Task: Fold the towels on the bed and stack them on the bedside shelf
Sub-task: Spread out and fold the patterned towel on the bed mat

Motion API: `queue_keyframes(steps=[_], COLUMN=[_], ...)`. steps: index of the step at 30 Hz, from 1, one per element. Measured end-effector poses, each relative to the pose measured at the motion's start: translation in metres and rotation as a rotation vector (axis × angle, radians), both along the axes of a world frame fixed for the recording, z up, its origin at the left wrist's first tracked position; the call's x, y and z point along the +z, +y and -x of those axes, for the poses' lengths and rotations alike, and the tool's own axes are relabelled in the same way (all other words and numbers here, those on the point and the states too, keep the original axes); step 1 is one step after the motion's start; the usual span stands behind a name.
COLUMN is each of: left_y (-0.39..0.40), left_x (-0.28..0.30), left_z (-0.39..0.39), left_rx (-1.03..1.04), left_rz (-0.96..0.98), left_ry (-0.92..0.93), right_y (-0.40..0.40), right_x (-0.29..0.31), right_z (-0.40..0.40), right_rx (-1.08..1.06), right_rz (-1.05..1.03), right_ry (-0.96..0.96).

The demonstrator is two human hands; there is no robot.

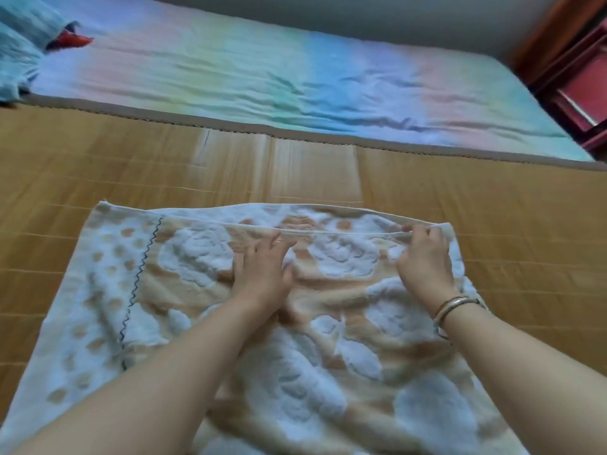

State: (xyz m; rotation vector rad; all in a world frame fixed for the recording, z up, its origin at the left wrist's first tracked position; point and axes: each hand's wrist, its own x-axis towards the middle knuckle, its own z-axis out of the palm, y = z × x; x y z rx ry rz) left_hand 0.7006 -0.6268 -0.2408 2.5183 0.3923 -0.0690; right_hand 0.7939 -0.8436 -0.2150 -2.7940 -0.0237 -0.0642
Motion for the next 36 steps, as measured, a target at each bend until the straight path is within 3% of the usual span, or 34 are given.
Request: queue_keyframes(steps=[5, 8, 11, 15, 19, 24, 27, 32, 36], left_y=[-0.035, -0.066, -0.098, -0.125, -0.131, -0.128, -0.132, -0.152, -0.166], left_x=[0.002, 0.002, -0.001, -0.006, -0.001, 0.017, 0.009, -0.017, -0.022], left_z=[-0.033, -0.063, -0.095, -0.129, -0.143, -0.165, -0.182, -0.165, -0.148], left_rx=[-0.041, -0.074, -0.069, -0.002, 0.049, 0.284, 0.313, 0.085, -0.198], left_rz=[-0.072, 0.018, 0.155, 0.213, 0.086, 0.12, 0.146, 0.266, 0.004], left_ry=[-0.01, -0.007, 0.022, 0.005, -0.029, -0.238, -0.245, -0.248, -0.295], right_y=[-0.06, -0.095, -0.116, -0.117, -0.114, -0.109, -0.105, -0.111, -0.136], right_x=[-0.014, -0.026, -0.037, -0.043, -0.047, -0.019, -0.008, -0.023, -0.039], right_z=[-0.026, -0.042, -0.056, -0.064, -0.069, -0.094, -0.117, -0.113, -0.089], right_rx=[-0.287, -0.388, -0.34, -0.147, -0.083, -0.128, -0.151, -0.274, -0.149], right_rz=[-0.107, -0.209, -0.479, -0.634, -0.519, -0.589, -0.626, -0.686, -0.363], right_ry=[0.084, 0.169, 0.265, 0.343, 0.337, -0.002, -0.013, 0.184, 0.154])
